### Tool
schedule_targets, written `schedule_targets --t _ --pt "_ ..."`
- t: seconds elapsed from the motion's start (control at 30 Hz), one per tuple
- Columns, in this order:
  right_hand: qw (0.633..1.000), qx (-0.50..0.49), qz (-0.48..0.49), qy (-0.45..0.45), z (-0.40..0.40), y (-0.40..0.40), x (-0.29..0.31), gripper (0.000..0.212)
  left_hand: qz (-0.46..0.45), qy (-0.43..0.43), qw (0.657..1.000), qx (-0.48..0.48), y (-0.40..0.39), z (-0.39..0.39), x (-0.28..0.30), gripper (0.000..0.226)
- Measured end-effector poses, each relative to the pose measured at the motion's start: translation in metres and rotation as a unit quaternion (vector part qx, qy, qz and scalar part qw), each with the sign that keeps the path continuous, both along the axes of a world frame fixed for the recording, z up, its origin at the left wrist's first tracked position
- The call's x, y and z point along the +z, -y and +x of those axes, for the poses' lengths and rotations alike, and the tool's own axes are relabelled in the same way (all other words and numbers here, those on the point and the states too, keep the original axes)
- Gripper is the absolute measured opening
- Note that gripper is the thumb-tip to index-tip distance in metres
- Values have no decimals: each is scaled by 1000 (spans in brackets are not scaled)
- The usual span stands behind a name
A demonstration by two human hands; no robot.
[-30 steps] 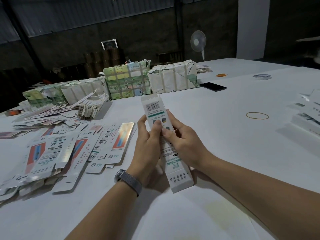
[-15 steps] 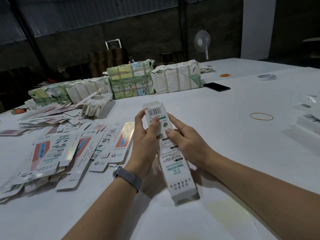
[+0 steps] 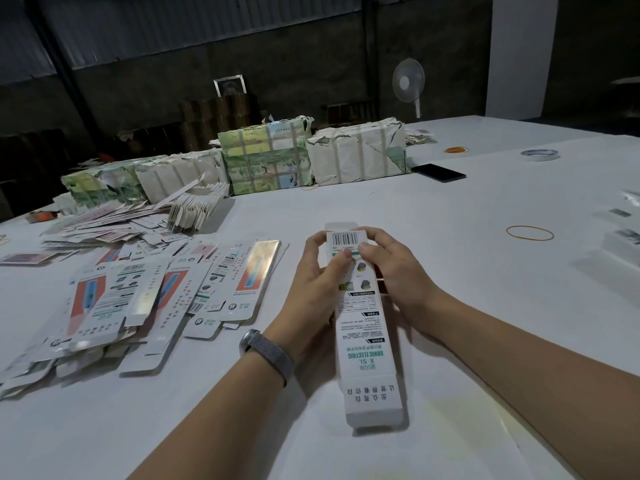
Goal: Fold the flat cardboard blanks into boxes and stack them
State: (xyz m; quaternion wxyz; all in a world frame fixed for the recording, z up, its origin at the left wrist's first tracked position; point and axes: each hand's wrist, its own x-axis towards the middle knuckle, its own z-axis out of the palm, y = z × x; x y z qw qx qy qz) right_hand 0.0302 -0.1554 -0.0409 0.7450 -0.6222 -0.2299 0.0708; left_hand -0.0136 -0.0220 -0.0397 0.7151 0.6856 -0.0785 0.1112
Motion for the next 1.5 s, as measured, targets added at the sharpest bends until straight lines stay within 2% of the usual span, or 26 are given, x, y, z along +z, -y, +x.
schedule_targets --t 0.27,0.53,0.7,0.83,1.3,1.5 --pt "1000 -18 12 -13 -1 -1 2 18 0 -16 1000 -20 -1 0 -3 31" --pt "999 -35 19 0 1 -2 1 21 -20 -17 1000 -10 -1 1 -9 24" --pt "998 -53 28 26 2 -2 -1 29 -19 -34 999 -1 -2 4 -11 37" --pt "997 -58 17 48 2 -2 -1 34 -1 -27 1000 -10 -3 6 -12 29" --pt "998 -50 -15 26 7 -5 -4 21 2 -28 999 -37 -6 4 -9 32" --pt "997 -60 -18 38 7 -5 -4 24 9 -33 999 -25 -3 3 -7 33"
